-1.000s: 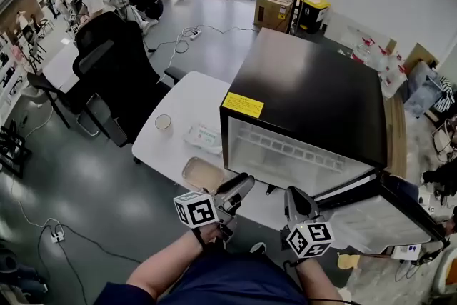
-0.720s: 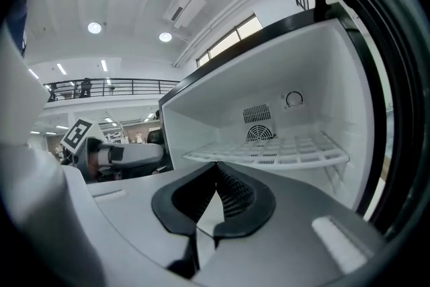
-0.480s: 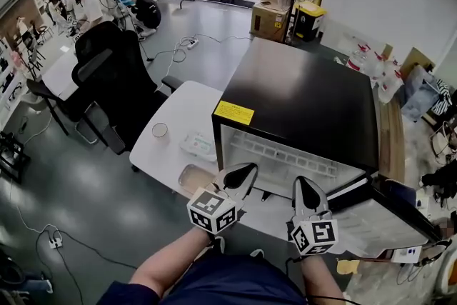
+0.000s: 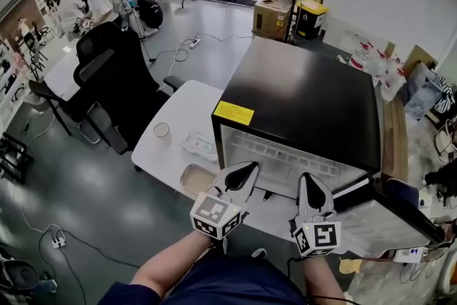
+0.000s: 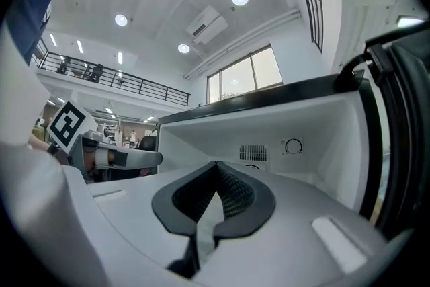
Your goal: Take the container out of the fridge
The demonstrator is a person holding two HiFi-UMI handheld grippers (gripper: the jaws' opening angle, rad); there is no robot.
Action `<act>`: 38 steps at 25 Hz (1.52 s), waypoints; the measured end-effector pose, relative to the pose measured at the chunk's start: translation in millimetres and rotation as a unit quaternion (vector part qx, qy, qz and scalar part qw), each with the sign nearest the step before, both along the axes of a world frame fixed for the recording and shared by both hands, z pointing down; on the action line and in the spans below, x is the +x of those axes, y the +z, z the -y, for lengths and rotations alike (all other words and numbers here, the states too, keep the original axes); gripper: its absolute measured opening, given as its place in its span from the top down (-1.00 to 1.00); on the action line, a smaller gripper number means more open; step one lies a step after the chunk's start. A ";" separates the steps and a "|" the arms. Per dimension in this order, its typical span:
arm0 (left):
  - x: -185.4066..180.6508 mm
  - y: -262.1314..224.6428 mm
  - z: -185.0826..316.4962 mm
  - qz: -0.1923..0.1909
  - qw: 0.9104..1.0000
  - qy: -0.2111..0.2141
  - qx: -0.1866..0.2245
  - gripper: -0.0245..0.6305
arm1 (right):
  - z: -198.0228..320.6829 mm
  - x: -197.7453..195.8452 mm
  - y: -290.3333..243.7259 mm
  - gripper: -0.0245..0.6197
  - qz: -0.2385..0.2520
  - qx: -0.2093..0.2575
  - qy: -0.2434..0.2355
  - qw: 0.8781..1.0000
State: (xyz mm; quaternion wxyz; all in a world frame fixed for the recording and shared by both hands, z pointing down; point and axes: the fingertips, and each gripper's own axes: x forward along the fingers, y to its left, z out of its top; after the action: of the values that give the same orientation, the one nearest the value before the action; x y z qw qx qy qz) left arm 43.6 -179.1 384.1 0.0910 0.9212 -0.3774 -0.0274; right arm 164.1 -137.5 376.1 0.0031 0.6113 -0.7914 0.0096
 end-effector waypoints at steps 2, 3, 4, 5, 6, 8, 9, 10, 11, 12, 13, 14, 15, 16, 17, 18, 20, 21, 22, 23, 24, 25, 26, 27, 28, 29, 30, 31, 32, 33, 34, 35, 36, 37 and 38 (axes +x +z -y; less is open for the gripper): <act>-0.7 -3.5 -2.7 0.004 1.000 -0.002 0.010 0.92 | -0.9 -2.9 -3.9 0.90 -0.009 0.004 -0.003 1.000; -1.0 -5.3 -3.5 0.004 1.000 -0.003 0.014 0.92 | -1.0 -4.1 -5.0 0.90 -0.011 0.005 -0.005 1.000; -1.6 -6.7 -4.0 0.004 1.000 -0.003 0.017 0.92 | -1.1 -5.1 -5.7 0.90 -0.011 0.005 -0.007 1.000; -2.2 -7.9 -4.1 0.003 1.000 -0.004 0.019 0.92 | -1.1 -6.0 -6.0 0.90 -0.010 0.005 -0.008 1.000; -2.9 -8.9 -4.1 0.002 1.000 -0.004 0.020 0.92 | -1.1 -6.7 -6.4 0.90 -0.009 0.006 -0.009 1.000; -3.3 -9.6 -4.8 0.002 1.000 -0.005 0.020 0.92 | -2.1 -6.9 -7.0 0.90 -0.005 0.009 -0.011 1.000; -2.9 -9.2 -5.7 0.003 1.000 -0.004 0.020 0.92 | -2.8 -6.6 -7.0 0.90 -0.003 0.011 -0.011 1.000; -2.4 -8.4 -6.8 0.004 1.000 -0.003 0.020 0.92 | -3.4 -6.4 -7.1 0.90 -0.002 0.012 -0.011 1.000; -1.9 -7.3 -7.8 0.005 1.000 -0.002 0.019 0.92 | -3.9 -6.9 -7.7 0.90 -0.004 0.012 -0.012 1.000; -1.6 -6.4 -8.7 0.006 1.000 -0.002 0.018 0.91 | -4.1 -7.8 -8.6 0.90 -0.007 0.012 -0.014 1.000; -1.5 -6.0 -9.3 0.007 1.000 -0.002 0.018 0.92 | -4.2 -8.7 -9.3 0.90 -0.009 0.012 -0.016 1.000; -1.5 -6.1 -9.8 0.008 1.000 -0.002 0.018 0.91 | -4.3 -9.5 -9.9 0.90 -0.011 0.012 -0.017 1.000; -1.5 -6.4 -10.1 0.009 1.000 -0.002 0.019 0.91 | -4.3 -10.1 -10.2 0.90 -0.011 0.013 -0.018 1.000; -1.5 -6.8 -10.2 0.010 1.000 -0.002 0.020 0.92 | -4.2 -10.7 -10.2 0.90 -0.010 0.014 -0.018 1.000; -1.5 -7.1 -10.1 0.011 1.000 -0.002 0.021 0.92 | -4.1 -11.4 -10.4 0.90 -0.010 0.014 -0.019 1.000; -1.5 -7.0 -10.0 0.012 1.000 -0.002 0.021 0.91 | -4.1 -12.4 -11.0 0.90 -0.012 0.014 -0.021 1.000; -1.2 -6.5 -9.9 0.014 1.000 -0.001 0.022 0.91 | -4.4 -13.5 -11.4 0.90 -0.015 0.014 -0.023 1.000; -1.0 -6.4 -10.2 0.015 1.000 -0.001 0.022 0.92 | -4.7 -13.4 -11.1 0.90 -0.014 0.015 -0.023 1.000; -0.8 -6.3 -10.5 0.016 1.000 -0.001 0.023 0.91 | -4.9 -13.4 -11.1 0.90 -0.014 0.016 -0.024 0.999; -0.5 -6.2 -10.8 0.016 1.000 0.000 0.022 0.92 | -5.1 -13.8 -11.7 0.90 -0.015 0.016 -0.025 0.999; -0.2 -6.1 -11.1 0.016 1.000 0.000 0.022 0.91 | -5.3 -14.4 -12.6 0.90 -0.016 0.016 -0.026 0.999; 0.1 -5.8 -11.4 0.016 1.000 0.001 0.021 0.91 | -5.3 -14.9 -13.1 0.90 -0.017 0.016 -0.027 0.999; 0.3 -5.4 -11.7 0.017 1.000 0.001 0.021 0.91 | -5.3 -15.3 -13.3 0.90 -0.017 0.016 -0.028 0.999; 0.4 -4.9 -11.9 0.017 1.000 0.002 0.020 0.92 | -5.2 -15.8 -13.2 0.90 -0.017 0.016 -0.028 0.999; 0.3 -4.2 -12.1 0.018 1.000 0.002 0.019 0.92 | -5.2 -16.3 -12.9 0.90 -0.016 0.015 -0.029 0.999; 0.2 -3.4 -12.1 0.018 1.000 0.002 0.017 0.92 | -5.2 -16.7 -12.5 0.90 -0.014 0.015 -0.029 0.999; 0.1 -2.6 -12.1 0.019 1.000 0.002 0.015 0.92 | -5.3 -16.8 -11.9 0.90 -0.012 0.015 -0.029 0.999; 0.0 -2.0 -12.0 0.020 1.000 0.001 0.014 0.92 | -5.3 -16.9 -11.3 0.90 -0.010 0.014 -0.029 0.999; 0.2 -1.5 -11.9 0.020 1.000 0.001 0.013 0.92 | -5.3 -17.2 -11.3 0.90 -0.011 0.013 -0.030 0.999; 0.5 -1.2 -11.8 0.021 1.000 0.002 0.013 0.91 | -5.1 -17.6 -11.6 0.90 -0.012 0.011 -0.032 0.999; 0.8 -1.1 -11.6 0.021 1.000 0.002 0.012 0.92 | -4.9 -17.8 -11.7 0.90 -0.012 0.010 -0.032 0.999; 1.1 -1.1 -11.4 0.021 1.000 0.002 0.012 0.92 | -4.6 -17.9 -11.6 0.90 -0.012 0.009 -0.033 0.999; 1.4 -1.1 -11.2 0.021 1.000 0.003 0.012 0.91 | -4.3 -17.7 -11.4 0.90 -0.010 0.010 -0.033 0.999; 1.6 -1.2 -10.9 0.021 1.000 0.003 0.012 0.91 | -4.2 -17.4 -11.0 0.90 -0.008 0.011 -0.032 0.999; 1.8 -1.2 -10.7 0.020 1.000 0.003 0.011 0.92 | -4.1 -17.0 -10.5 0.90 -0.006 0.012 -0.032 0.999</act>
State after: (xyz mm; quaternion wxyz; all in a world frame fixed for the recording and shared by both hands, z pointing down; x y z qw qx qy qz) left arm 45.4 -168.3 382.9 0.0729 0.9235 -0.3763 -0.0126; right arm 147.1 -133.4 365.6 0.0007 0.5860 -0.8103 -0.0040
